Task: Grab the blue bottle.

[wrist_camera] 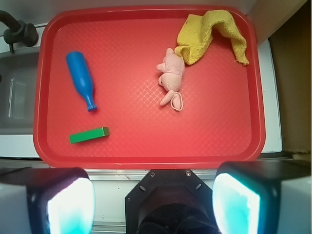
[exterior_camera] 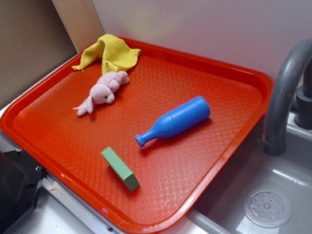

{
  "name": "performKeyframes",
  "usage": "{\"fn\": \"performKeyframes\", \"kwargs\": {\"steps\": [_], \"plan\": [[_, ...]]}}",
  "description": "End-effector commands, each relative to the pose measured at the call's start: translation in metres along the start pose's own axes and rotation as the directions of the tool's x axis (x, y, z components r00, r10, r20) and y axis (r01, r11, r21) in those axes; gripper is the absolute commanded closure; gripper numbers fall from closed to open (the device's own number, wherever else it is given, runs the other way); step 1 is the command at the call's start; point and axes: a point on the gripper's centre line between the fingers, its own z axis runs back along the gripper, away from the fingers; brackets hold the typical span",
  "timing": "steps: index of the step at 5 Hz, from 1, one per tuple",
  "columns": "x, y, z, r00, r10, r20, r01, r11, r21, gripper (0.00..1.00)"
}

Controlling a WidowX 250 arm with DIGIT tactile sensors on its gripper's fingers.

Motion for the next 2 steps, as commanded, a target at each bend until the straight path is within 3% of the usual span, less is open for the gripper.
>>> {"fn": "performKeyframes", "kwargs": {"steps": [1,2], "plan": [[0.0,0.0,0.0,1.0,0.0,0.0,0.0,1.0,0.0,0.0],[0.031,-0.03,-0.014,0.999,0.012,0.044,-0.011,1.0,-0.022,0.0]]}}
